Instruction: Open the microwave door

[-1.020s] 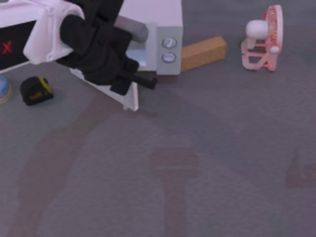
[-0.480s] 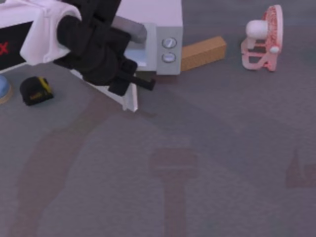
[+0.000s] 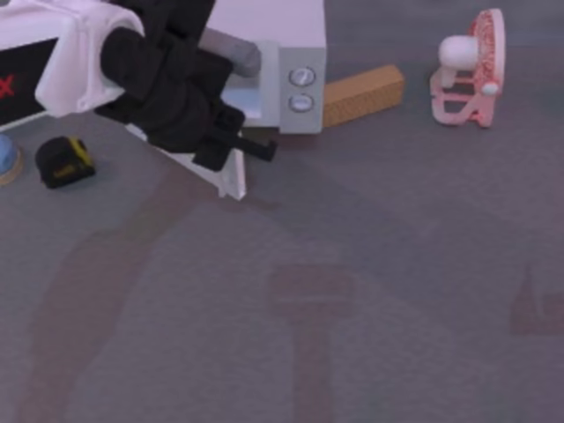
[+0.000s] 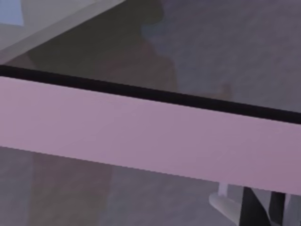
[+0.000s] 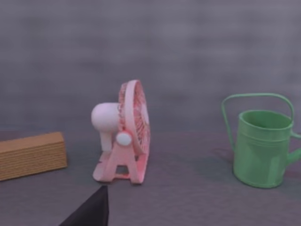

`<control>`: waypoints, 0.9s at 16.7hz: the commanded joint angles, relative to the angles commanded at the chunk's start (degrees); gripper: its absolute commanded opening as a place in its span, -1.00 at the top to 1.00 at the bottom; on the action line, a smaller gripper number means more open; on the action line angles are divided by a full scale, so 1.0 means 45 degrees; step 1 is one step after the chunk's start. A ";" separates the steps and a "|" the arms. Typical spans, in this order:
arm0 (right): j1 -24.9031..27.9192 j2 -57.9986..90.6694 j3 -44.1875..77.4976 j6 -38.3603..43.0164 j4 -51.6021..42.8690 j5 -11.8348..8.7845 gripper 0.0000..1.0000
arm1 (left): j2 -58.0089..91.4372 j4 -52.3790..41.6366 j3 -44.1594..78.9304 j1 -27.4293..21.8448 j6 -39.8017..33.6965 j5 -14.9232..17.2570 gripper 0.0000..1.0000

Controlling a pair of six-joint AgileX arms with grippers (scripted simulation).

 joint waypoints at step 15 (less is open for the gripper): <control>0.0000 0.0000 0.0000 0.0000 0.0000 0.0000 -1.00 | -0.0359 -0.0027 -0.0520 0.0330 0.0972 0.0606 1.00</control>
